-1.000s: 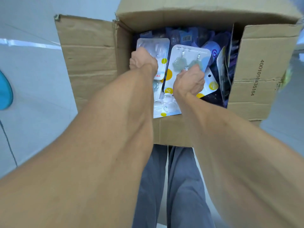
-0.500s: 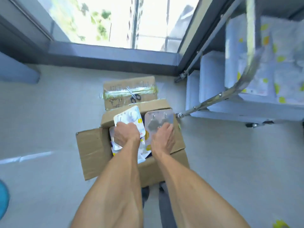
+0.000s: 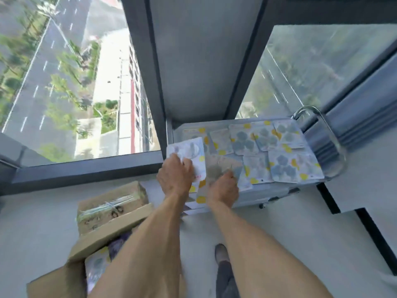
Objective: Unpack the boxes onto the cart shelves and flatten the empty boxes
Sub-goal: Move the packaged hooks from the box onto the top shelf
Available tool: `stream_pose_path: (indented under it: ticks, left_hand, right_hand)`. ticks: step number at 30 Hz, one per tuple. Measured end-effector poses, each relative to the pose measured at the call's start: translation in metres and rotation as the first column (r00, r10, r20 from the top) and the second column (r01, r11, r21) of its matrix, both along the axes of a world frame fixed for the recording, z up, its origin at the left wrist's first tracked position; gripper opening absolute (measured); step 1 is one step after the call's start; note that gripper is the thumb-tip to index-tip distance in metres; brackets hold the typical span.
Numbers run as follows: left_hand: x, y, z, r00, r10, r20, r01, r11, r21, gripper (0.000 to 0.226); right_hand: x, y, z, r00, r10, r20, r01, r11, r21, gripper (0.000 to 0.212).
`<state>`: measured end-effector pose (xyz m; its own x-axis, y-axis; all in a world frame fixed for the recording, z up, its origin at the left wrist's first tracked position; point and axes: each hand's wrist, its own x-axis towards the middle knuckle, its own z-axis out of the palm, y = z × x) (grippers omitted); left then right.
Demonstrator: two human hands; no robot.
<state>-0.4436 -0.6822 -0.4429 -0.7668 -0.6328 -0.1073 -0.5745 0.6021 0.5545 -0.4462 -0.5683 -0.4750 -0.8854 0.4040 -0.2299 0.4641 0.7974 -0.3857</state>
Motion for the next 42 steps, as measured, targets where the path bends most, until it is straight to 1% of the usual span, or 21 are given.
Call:
stream_pose_path:
  ticks: [1, 4, 7, 9, 11, 13, 16, 18, 21, 23, 27, 30, 32, 33, 35, 37, 38, 39, 40, 41, 42]
  left_hand:
    - [-0.017, 0.025, -0.009, 0.999, -0.033, 0.036, 0.033, 0.999, -0.002, 0.023]
    - [-0.051, 0.096, -0.044, 0.971, -0.132, 0.201, 0.132, 0.991, 0.01, 0.023]
    - [-0.077, 0.152, -0.083, 0.941, -0.172, 0.292, 0.161, 0.985, 0.061, 0.021]
    - [-0.092, 0.179, -0.109, 0.924, -0.169, 0.344, 0.148, 0.985, 0.085, 0.015]
    - [-0.106, 0.195, -0.129, 0.903, -0.125, 0.411, 0.092, 0.991, 0.099, 0.016]
    - [-0.115, 0.2, -0.143, 0.882, -0.095, 0.462, 0.068, 0.995, 0.075, 0.021]
    - [-0.121, 0.196, -0.157, 0.857, -0.087, 0.508, 0.09, 0.996, 0.019, 0.021]
    - [-0.12, 0.192, -0.161, 0.846, -0.097, 0.525, 0.117, 0.993, -0.006, 0.023]
    - [-0.121, 0.186, -0.157, 0.832, -0.132, 0.539, 0.163, 0.987, -0.01, 0.033]
    - [-0.12, 0.185, -0.151, 0.836, -0.129, 0.533, 0.147, 0.989, 0.01, 0.038]
    - [-0.111, 0.184, -0.136, 0.837, -0.107, 0.537, 0.105, 0.994, 0.035, 0.026]
    - [-0.082, 0.148, -0.119, 0.85, -0.057, 0.523, 0.038, 0.998, 0.046, 0.02]
    - [-0.063, 0.117, -0.108, 0.885, -0.017, 0.465, 0.008, 1.0, 0.022, 0.017]
    - [-0.052, 0.097, -0.101, 0.903, -0.002, 0.429, 0.003, 1.0, -0.001, 0.016]
    - [-0.032, 0.058, -0.085, 0.941, 0.018, 0.338, 0.002, 0.998, -0.059, 0.016]
    - [-0.018, 0.021, -0.069, 0.977, 0.014, 0.211, 0.008, 0.995, -0.103, 0.015]
    - [-0.009, 0.001, -0.062, 0.988, -0.004, 0.156, 0.022, 0.993, -0.115, 0.014]
    - [0.001, -0.018, -0.056, 0.993, -0.021, 0.113, 0.035, 0.992, -0.124, 0.012]
    - [0.013, -0.038, -0.053, 0.997, -0.021, 0.08, 0.032, 0.991, -0.131, 0.01]
    - [0.026, -0.057, -0.052, 0.998, -0.001, 0.058, 0.009, 0.991, -0.136, 0.01]
    - [0.039, -0.073, -0.053, 0.998, 0.037, 0.053, -0.03, 0.99, -0.136, 0.01]
  right_hand:
    - [-0.018, 0.025, -0.007, 1.0, 0.01, 0.008, -0.01, 1.0, 0.004, 0.021]
    - [-0.066, 0.1, -0.031, 0.99, 0.121, 0.072, -0.126, 0.99, 0.065, 0.022]
    - [-0.115, 0.159, -0.057, 0.985, 0.11, 0.134, -0.125, 0.986, 0.11, 0.029]
    - [-0.144, 0.186, -0.073, 0.98, 0.091, 0.177, -0.116, 0.984, 0.133, 0.028]
    - [-0.166, 0.199, -0.088, 0.976, 0.085, 0.199, -0.11, 0.987, 0.118, 0.023]
    - [-0.18, 0.2, -0.098, 0.975, 0.087, 0.206, -0.108, 0.99, 0.091, 0.02]
    - [-0.188, 0.189, -0.113, 0.969, 0.098, 0.229, -0.113, 0.992, 0.057, 0.016]
    - [-0.187, 0.183, -0.119, 0.961, 0.129, 0.246, -0.149, 0.987, 0.065, 0.015]
    - [-0.192, 0.182, -0.124, 0.946, 0.155, 0.283, -0.191, 0.976, 0.107, 0.017]
    - [-0.194, 0.185, -0.117, 0.944, 0.151, 0.294, -0.189, 0.977, 0.104, 0.019]
    - [-0.191, 0.192, -0.111, 0.94, 0.152, 0.304, -0.205, 0.967, 0.151, 0.023]
    - [-0.167, 0.167, -0.095, 0.912, 0.255, 0.32, -0.303, 0.947, 0.107, 0.019]
    - [-0.145, 0.146, -0.089, 0.858, 0.351, 0.375, -0.394, 0.918, 0.042, 0.019]
    - [-0.13, 0.133, -0.086, 0.808, 0.405, 0.428, -0.454, 0.891, 0.013, 0.021]
    - [-0.098, 0.108, -0.081, 0.679, 0.494, 0.543, -0.565, 0.824, -0.042, 0.028]
    - [-0.066, 0.081, -0.08, 0.545, 0.538, 0.643, -0.635, 0.765, -0.103, 0.037]
    - [-0.047, 0.062, -0.079, 0.464, 0.556, 0.689, -0.669, 0.73, -0.138, 0.037]
    - [-0.028, 0.043, -0.077, 0.377, 0.561, 0.737, -0.697, 0.696, -0.173, 0.031]
    - [-0.007, 0.021, -0.078, 0.29, 0.562, 0.775, -0.708, 0.67, -0.221, 0.02]
    - [0.014, -0.001, -0.079, 0.226, 0.552, 0.803, -0.693, 0.67, -0.266, 0.016]
    - [0.033, -0.02, -0.084, 0.194, 0.549, 0.813, -0.66, 0.686, -0.305, 0.019]
